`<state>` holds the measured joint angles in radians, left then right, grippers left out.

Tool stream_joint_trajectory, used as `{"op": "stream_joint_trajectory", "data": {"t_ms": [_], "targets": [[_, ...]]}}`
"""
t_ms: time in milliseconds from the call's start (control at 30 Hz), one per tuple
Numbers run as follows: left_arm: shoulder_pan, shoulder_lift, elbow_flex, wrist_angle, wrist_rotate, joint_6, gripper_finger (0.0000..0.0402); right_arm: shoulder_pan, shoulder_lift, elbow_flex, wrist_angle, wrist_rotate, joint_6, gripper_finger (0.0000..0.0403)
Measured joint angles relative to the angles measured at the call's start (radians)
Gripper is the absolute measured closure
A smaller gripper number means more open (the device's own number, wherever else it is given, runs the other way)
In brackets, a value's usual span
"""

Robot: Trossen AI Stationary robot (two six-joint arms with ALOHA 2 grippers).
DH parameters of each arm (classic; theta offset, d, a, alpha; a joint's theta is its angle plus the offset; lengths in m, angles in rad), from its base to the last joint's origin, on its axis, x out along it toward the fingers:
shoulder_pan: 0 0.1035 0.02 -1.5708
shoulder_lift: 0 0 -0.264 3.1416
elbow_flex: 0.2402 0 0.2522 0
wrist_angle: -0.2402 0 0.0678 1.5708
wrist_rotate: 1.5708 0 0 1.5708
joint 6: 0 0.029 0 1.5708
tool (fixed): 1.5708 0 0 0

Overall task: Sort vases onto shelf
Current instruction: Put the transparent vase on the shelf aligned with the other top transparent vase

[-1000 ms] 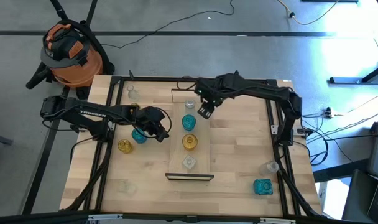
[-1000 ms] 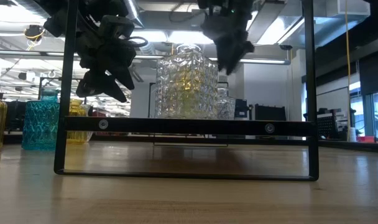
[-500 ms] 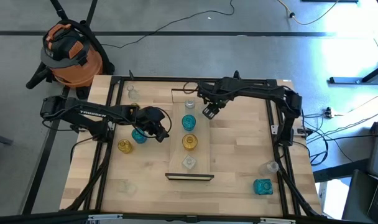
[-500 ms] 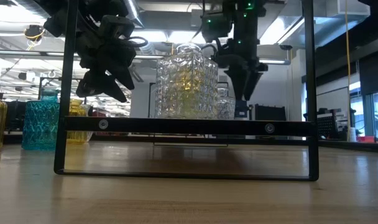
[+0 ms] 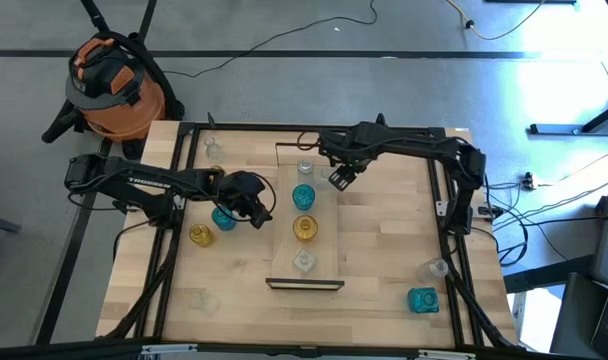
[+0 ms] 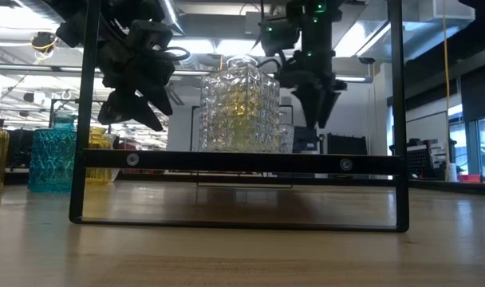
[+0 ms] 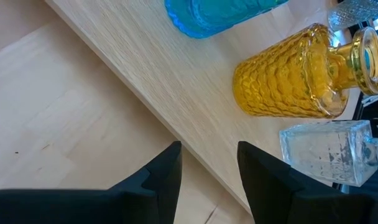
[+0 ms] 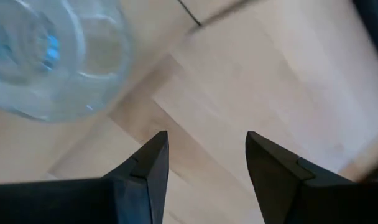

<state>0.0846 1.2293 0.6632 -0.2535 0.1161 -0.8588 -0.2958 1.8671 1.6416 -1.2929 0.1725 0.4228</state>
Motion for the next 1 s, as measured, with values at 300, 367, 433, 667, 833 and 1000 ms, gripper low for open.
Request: {"op": "stream_joint_trajectory", "data": {"t_ms": [300,367,433,667,833,1000], "targets": [[0.044,-0.174,0.134,-0.167,-0.138,0.043,0.0254,0.002,-0.081,0.04,-0.11,0.004,0.029,0.0228],[0.048,-0.222,0.234,-0.329,-0.273,0.091,0.0257,0.002,-0.114,0.04,-0.112,-0.006,0.042,0.0228],[0.048,-0.249,0.337,-0.514,-0.427,0.133,0.0263,0.002,-0.146,0.04,-0.114,-0.004,0.045,0.0228],[0.238,-0.252,0.433,-1.053,-0.498,0.179,0.0269,0.0,-0.214,0.04,-0.081,0.046,0.045,0.0228],[0.507,-0.251,0.407,-1.021,-0.529,0.354,0.027,0.001,-0.215,0.04,-0.054,0.042,0.045,0.0228],[0.808,-0.194,0.407,-0.828,-0.354,0.552,0.027,0.002,-0.214,0.039,-0.032,0.0,0.045,0.0228]]}}
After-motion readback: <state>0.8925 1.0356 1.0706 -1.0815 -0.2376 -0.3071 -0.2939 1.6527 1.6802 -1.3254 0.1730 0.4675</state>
